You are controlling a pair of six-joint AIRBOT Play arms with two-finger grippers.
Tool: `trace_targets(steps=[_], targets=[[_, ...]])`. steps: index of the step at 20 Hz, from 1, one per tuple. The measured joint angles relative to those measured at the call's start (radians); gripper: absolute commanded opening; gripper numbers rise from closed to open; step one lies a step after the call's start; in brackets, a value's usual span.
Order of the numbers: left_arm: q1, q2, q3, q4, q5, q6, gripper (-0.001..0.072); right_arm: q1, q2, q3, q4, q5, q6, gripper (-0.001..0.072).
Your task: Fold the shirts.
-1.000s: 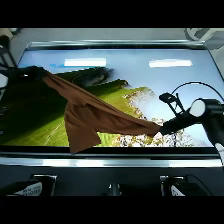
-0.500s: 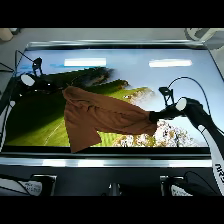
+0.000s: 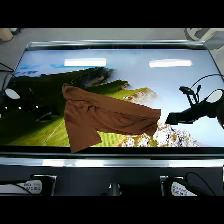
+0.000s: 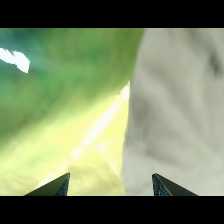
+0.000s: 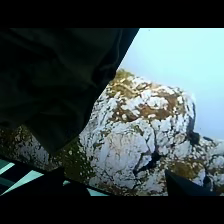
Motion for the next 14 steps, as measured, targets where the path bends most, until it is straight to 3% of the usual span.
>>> trace_targets(steps=[8,9,10,12,13,14], targets=[[-0.063,0.020,-0.206,-0.205,0.186,0.085,0.0581,-0.016,0.001,-0.142,0.109,0.021,-0.102,0.0698],[-0.075,0.021,-0.211,-0.209,0.229,0.090,0.0497,-0.016,0.001,-0.160,0.130,0.009,-0.119,0.0700],[-0.088,0.019,-0.215,-0.212,0.278,0.092,0.0314,-0.014,0.002,-0.179,0.154,-0.004,-0.135,0.0700],[-0.106,0.016,-0.222,-0.205,0.346,0.091,0.0107,0.009,0.002,-0.222,0.192,-0.041,-0.159,0.0702],[-0.117,0.014,-0.222,-0.204,0.377,0.085,0.0027,0.031,0.000,-0.245,0.204,-0.071,-0.166,0.0702],[-0.123,0.015,-0.223,-0.207,0.389,0.080,0.0027,0.053,-0.005,-0.263,0.212,-0.106,-0.172,0.0701]])
